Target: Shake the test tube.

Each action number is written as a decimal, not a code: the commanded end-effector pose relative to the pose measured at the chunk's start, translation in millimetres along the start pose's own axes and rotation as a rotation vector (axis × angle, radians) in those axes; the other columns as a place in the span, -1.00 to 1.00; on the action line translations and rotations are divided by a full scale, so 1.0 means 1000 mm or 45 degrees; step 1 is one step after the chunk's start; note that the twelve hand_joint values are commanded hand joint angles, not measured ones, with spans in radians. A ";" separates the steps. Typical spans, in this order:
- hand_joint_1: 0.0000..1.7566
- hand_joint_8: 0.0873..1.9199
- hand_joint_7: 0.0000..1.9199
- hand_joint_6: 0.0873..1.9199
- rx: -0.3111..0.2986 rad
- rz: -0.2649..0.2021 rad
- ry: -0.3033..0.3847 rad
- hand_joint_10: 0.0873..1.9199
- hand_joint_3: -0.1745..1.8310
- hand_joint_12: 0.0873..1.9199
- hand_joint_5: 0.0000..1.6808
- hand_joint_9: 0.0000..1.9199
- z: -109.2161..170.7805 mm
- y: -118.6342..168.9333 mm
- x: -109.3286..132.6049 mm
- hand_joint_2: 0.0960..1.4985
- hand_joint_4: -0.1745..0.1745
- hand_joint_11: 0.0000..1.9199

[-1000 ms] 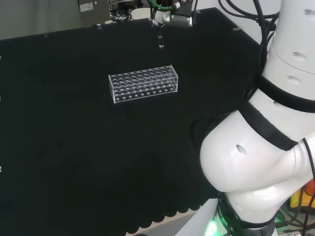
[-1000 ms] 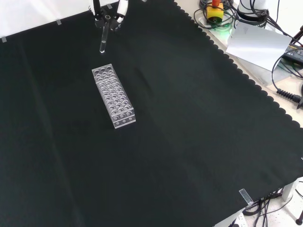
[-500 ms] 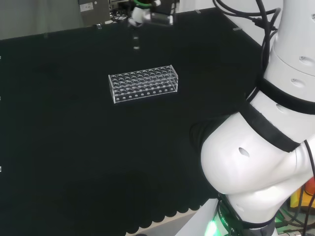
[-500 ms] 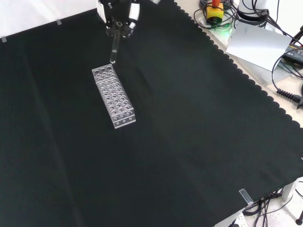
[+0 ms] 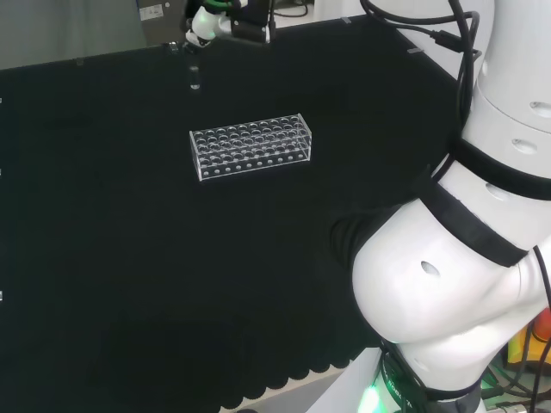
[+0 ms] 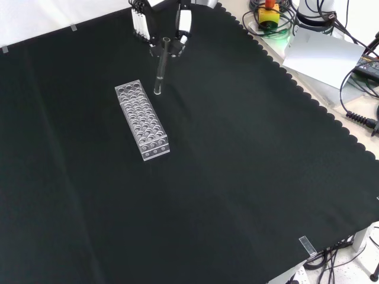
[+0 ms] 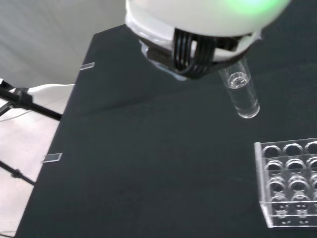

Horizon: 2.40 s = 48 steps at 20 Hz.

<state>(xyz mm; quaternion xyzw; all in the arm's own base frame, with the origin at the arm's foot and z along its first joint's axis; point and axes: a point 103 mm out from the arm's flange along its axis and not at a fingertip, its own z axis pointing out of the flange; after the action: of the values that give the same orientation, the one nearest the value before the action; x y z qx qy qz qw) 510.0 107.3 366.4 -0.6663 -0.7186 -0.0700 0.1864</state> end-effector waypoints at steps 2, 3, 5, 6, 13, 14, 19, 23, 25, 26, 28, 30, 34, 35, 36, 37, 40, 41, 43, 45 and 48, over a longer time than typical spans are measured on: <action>0.64 -0.44 0.46 -1.00 -0.025 0.183 -0.089 -0.15 -0.19 -0.10 0.68 0.31 -0.006 -0.005 -0.059 -0.23 -1.00 0.24; 0.64 -0.44 0.46 -1.00 -0.030 0.226 -0.106 -0.15 -0.19 -0.10 0.68 0.32 -0.007 -0.006 -0.073 -0.23 -1.00 0.24; 0.64 -0.44 0.46 -1.00 -0.050 0.323 -0.124 -0.15 -0.19 -0.10 0.68 0.32 -0.013 -0.011 -0.104 -0.23 -1.00 0.24; 0.64 -0.44 0.46 -1.00 -0.076 0.380 -0.151 -0.16 -0.19 -0.10 0.68 0.32 -0.015 -0.014 -0.119 -0.23 -1.00 0.24; 0.64 -0.44 0.46 -1.00 -0.155 0.699 -0.245 -0.16 -0.19 -0.10 0.68 0.32 -0.044 -0.038 -0.215 -0.23 -1.00 0.24; 0.64 -0.44 0.46 -1.00 -0.158 0.732 -0.251 -0.16 -0.19 -0.10 0.68 0.32 -0.048 -0.042 -0.226 -0.23 -1.00 0.24; 0.64 -0.44 0.46 -1.00 -0.161 0.763 -0.233 -0.16 -0.19 -0.10 0.68 0.32 -0.055 -0.050 -0.244 -0.23 -1.00 0.24; 0.64 -0.44 0.46 -1.00 -0.152 0.677 -0.185 -0.16 -0.19 -0.10 0.68 0.32 -0.052 -0.041 -0.224 -0.23 -1.00 0.24; 0.64 -0.44 0.46 -1.00 -0.142 0.621 -0.165 -0.16 -0.19 -0.10 0.68 0.32 -0.045 -0.033 -0.204 -0.23 -1.00 0.24; 0.64 -0.44 0.46 -1.00 -0.138 0.587 -0.160 -0.16 -0.19 -0.10 0.68 0.32 -0.040 -0.029 -0.191 -0.23 -1.00 0.24; 0.64 -0.44 0.46 -1.00 -0.120 0.504 -0.147 -0.16 -0.19 -0.10 0.68 0.32 -0.031 -0.020 -0.162 -0.23 -1.00 0.24; 0.64 -0.44 0.46 -1.00 -0.106 0.436 -0.140 -0.16 -0.19 -0.10 0.68 0.31 -0.022 -0.011 -0.132 -0.23 -1.00 0.24; 0.64 -0.44 0.46 -1.00 -0.070 0.309 -0.093 -0.16 -0.19 -0.10 0.68 0.31 -0.009 0.002 -0.079 -0.23 -1.00 0.24; 0.64 -0.44 0.46 -1.00 -0.055 0.279 -0.069 -0.16 -0.19 -0.10 0.68 0.31 -0.006 0.005 -0.068 -0.23 -1.00 0.24; 0.64 -0.44 0.46 -1.00 -0.042 0.248 -0.034 -0.16 -0.19 -0.10 0.68 0.31 -0.005 0.007 -0.057 -0.23 -1.00 0.24; 0.64 -0.44 0.46 -1.00 -0.029 0.213 -0.016 -0.16 -0.19 -0.10 0.68 0.31 -0.003 0.009 -0.048 -0.23 -1.00 0.24; 0.64 -0.44 0.46 -1.00 0.000 0.134 0.018 -0.16 -0.19 -0.10 0.68 0.31 -0.001 0.011 -0.026 -0.23 -1.00 0.24; 0.64 -0.44 0.46 -1.00 0.004 0.123 0.007 -0.16 -0.19 -0.10 0.68 0.31 0.001 0.012 -0.018 -0.23 -1.00 0.24; 0.64 -0.44 0.46 -1.00 0.009 0.093 -0.001 -0.16 -0.19 -0.10 0.68 0.31 0.003 0.013 -0.011 -0.23 -1.00 0.24; 0.64 -0.44 0.46 -1.00 0.012 0.087 -0.009 -0.16 -0.19 -0.10 0.68 0.31 0.004 0.014 -0.009 -0.23 -1.00 0.24; 0.64 -0.44 0.46 -1.00 0.008 0.117 -0.036 -0.16 -0.19 -0.10 0.68 0.31 0.004 0.015 -0.017 -0.23 -1.00 0.24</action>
<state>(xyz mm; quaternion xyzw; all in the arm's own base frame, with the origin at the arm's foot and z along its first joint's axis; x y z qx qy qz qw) 517.3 71.8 358.5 -0.7273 -0.6655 -0.0498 0.1602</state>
